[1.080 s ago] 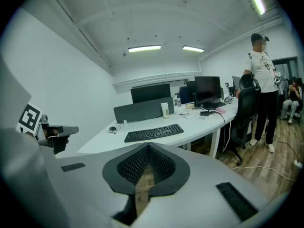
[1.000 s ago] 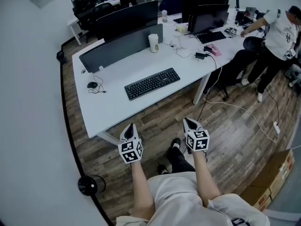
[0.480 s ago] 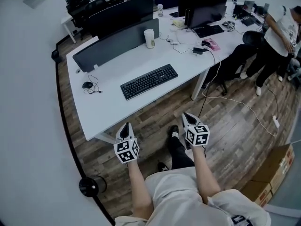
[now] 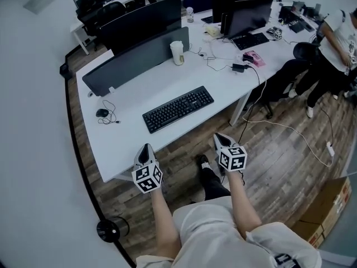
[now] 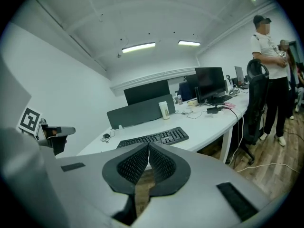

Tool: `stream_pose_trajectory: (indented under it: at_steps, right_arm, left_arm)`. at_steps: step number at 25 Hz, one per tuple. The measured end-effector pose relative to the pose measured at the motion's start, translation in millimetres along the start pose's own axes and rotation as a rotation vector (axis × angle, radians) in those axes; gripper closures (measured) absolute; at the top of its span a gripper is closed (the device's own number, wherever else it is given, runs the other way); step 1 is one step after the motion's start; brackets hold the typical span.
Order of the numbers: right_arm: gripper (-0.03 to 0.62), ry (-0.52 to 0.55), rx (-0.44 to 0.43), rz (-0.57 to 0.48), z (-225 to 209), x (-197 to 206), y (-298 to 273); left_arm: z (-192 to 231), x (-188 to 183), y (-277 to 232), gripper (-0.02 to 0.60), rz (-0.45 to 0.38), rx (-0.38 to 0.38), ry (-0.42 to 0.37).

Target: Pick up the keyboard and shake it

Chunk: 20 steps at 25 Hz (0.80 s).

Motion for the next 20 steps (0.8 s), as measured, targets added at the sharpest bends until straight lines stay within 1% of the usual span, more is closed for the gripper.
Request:
stream_pose_trajectory:
  at_steps: [3, 9, 12, 14, 17, 20]
  right_arm:
    - [0.554, -0.002, -0.008, -0.012, -13, -12, -39]
    - [0.554, -0.043, -0.017, -0.040, -45, -38, -114]
    - [0.554, -0.060, -0.022, -0.049, -66, -55, -148]
    - [0.554, -0.069, -0.028, -0.043, -80, -62, -167]
    - [0.554, -0.074, -0.041, -0.025, -101, -70, -192]
    - [0.554, -0.094, -0.054, -0.017, -119, -73, -217]
  left_arm:
    - [4, -2, -36, 0.565, 0.002, 0.001, 0.003]
    - [18, -7, -109, 0.565, 0.020, -0.012, -0.004]
    - [17, -13, -144, 0.565, 0.031, -0.009, -0.015]
    - [16, -15, -165, 0.565, 0.040, -0.023, -0.008]
    - [10, -17, -196, 0.565, 0.045, -0.037, 0.008]
    - [5, -17, -224, 0.565, 0.051, -0.033, -0.001]
Point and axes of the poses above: the fingertips, and each gripper's own axes: y backward along the fingers, z to its left, x out of its underside, the point moved 9 cm from there along y, backward along the fingers, and after that the axes turned 12 degrees about -z, right-handed, at the moved point
